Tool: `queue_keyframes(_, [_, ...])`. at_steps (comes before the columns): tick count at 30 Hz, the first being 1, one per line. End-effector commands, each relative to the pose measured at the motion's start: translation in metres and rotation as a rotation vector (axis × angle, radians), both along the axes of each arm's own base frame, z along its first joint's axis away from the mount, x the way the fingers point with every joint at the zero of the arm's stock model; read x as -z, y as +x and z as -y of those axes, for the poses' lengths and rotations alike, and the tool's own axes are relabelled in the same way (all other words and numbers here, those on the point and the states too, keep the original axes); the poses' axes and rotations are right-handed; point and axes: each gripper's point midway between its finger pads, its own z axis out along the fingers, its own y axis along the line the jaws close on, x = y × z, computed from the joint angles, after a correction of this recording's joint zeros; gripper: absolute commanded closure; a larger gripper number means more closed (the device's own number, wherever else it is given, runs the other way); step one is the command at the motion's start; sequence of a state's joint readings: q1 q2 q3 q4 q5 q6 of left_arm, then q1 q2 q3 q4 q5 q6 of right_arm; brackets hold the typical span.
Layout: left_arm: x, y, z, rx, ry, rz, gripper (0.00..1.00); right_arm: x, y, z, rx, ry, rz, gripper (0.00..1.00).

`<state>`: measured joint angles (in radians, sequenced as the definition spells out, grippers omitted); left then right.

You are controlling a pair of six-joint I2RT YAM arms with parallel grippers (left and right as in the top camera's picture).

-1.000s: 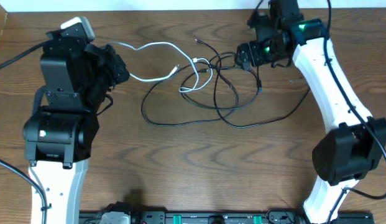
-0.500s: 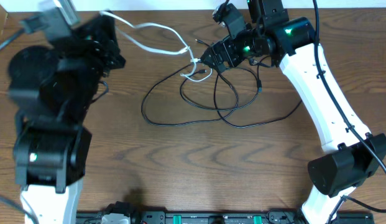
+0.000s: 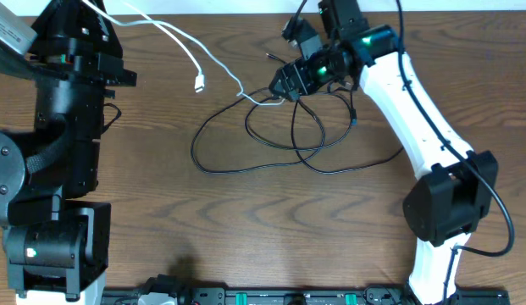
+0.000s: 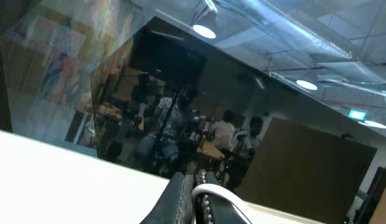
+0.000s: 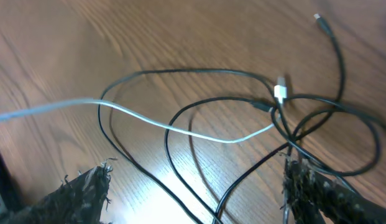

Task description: Untangle cables

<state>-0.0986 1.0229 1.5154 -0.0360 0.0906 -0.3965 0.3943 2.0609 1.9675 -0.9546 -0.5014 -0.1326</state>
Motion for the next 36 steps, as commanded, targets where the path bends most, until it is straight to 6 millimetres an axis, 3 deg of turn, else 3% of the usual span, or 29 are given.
queue_keyframes(1, [-0.003,-0.002,-0.004,-0.014,-0.013,0.006,0.93,0.014,-0.010,-0.010,-0.228,-0.056,0.116,0.11])
queue_keyframes(5, [-0.001,0.000,-0.004,-0.014,-0.012,-0.004,0.93,0.038,-0.012,-0.014,-0.371,-0.114,0.185,0.07])
queue_keyframes(10, [-0.001,0.000,-0.004,-0.014,-0.012,-0.004,0.92,0.074,0.009,-0.012,-0.362,-0.187,0.208,0.09])
queue_keyframes(13, [0.003,0.002,-0.004,-0.014,-0.010,-0.021,0.93,0.100,0.024,-0.019,-0.360,-0.181,0.223,0.14])
queue_keyframes(22, [0.010,0.008,-0.003,-0.016,-0.004,-0.048,0.93,0.144,0.028,-0.030,-0.375,-0.187,0.193,0.28])
queue_keyframes(24, [0.012,0.010,-0.003,-0.016,-0.004,-0.055,0.93,0.148,0.027,-0.031,-0.374,-0.188,0.184,0.33])
queue_keyframes(29, [0.018,0.013,-0.003,-0.016,-0.001,-0.080,0.93,0.148,0.028,-0.030,-0.362,-0.189,0.178,0.61])
queue_keyframes(31, [0.021,0.014,-0.002,-0.016,0.000,-0.090,0.92,0.148,0.028,-0.030,-0.305,-0.179,0.140,0.67])
queue_keyframes(34, [0.025,0.017,-0.002,-0.016,0.002,-0.108,0.92,0.134,0.031,-0.024,-0.188,-0.151,0.079,0.89])
queue_keyframes(36, [0.027,0.019,-0.002,-0.016,0.003,-0.117,0.92,0.121,0.031,-0.020,-0.150,-0.140,0.068,0.91])
